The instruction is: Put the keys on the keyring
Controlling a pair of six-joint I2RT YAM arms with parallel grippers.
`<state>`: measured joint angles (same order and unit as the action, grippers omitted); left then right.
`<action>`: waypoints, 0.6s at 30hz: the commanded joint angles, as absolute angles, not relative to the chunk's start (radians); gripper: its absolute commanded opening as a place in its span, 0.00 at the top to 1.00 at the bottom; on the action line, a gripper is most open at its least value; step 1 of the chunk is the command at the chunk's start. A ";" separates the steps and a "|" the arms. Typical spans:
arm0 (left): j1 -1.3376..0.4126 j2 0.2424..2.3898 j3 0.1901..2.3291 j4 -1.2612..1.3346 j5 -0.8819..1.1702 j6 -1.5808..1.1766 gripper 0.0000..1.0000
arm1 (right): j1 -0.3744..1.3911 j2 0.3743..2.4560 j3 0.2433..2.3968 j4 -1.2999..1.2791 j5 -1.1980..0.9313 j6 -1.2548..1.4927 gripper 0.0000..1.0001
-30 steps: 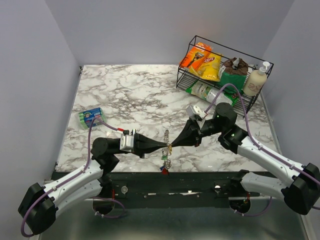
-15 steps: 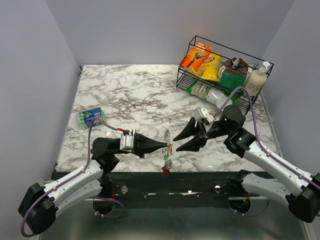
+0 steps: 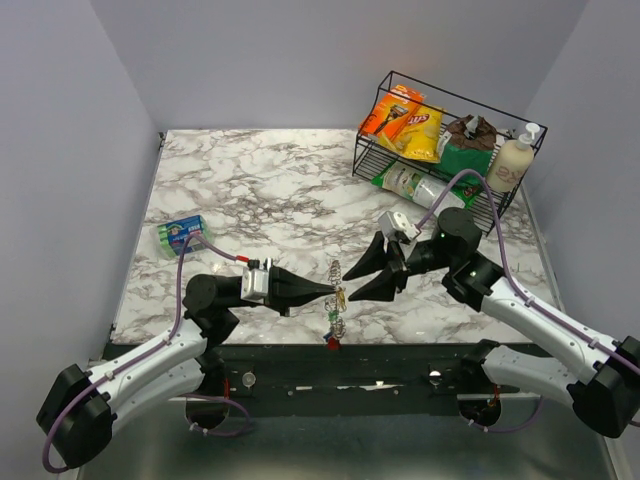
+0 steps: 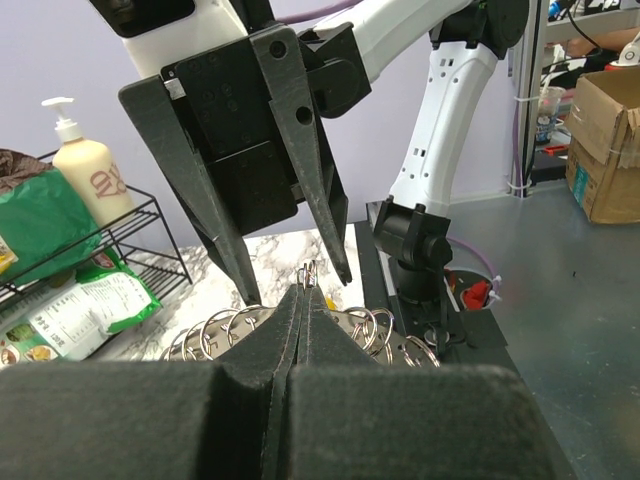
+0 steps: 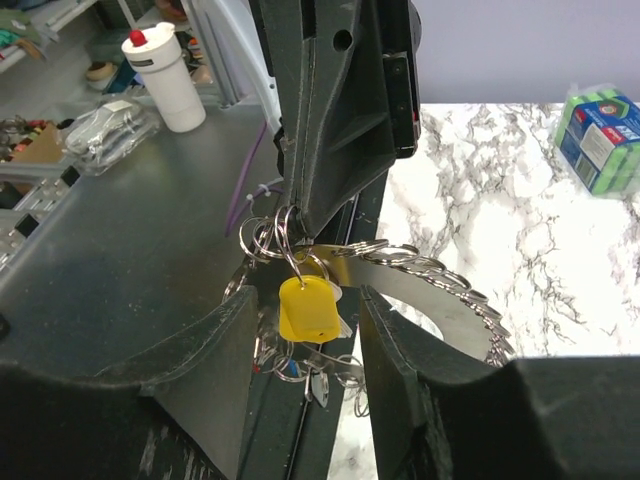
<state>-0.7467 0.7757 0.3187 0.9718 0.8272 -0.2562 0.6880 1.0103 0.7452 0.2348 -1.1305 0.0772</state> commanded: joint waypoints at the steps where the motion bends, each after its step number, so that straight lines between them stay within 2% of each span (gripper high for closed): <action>1: -0.750 0.779 0.341 1.040 0.848 -0.255 1.00 | 0.693 1.022 0.778 0.282 -1.138 0.109 0.49; 6: -0.750 0.781 0.341 1.043 0.847 -0.255 1.00 | 0.695 1.022 0.773 0.296 -1.143 0.123 0.56; 18: -0.750 0.781 0.337 1.046 0.845 -0.258 1.00 | 0.698 1.028 0.769 0.304 -1.141 0.129 0.89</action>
<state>-0.7467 0.7864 0.3187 0.9859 0.8280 -0.2562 0.6926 1.0233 0.7471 0.2794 -1.1309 0.1242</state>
